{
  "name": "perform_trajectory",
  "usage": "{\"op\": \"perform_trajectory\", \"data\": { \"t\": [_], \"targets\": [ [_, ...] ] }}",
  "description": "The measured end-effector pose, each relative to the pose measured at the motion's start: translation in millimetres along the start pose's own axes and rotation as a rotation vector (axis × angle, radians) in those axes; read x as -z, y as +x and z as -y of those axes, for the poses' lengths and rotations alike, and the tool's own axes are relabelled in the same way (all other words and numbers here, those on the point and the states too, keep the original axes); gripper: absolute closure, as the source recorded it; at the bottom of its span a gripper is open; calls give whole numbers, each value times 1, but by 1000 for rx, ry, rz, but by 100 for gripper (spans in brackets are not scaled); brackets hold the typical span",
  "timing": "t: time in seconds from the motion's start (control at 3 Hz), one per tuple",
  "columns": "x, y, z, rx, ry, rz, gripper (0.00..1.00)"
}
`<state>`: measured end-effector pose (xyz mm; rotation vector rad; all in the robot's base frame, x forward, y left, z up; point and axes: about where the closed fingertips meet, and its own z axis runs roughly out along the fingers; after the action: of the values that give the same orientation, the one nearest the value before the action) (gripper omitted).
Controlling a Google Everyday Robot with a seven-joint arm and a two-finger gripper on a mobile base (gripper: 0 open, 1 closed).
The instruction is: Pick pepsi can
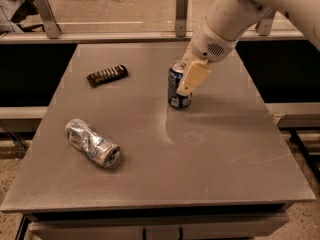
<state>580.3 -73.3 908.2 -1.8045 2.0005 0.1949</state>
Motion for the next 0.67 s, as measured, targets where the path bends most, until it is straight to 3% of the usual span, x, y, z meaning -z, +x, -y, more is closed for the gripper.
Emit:
{"op": "perform_trajectory", "data": {
  "t": [0.33, 0.67],
  "targets": [
    [3, -3, -1, -7, -18, 40, 65],
    [30, -20, -8, 21, -10, 91, 88]
  ]
}}
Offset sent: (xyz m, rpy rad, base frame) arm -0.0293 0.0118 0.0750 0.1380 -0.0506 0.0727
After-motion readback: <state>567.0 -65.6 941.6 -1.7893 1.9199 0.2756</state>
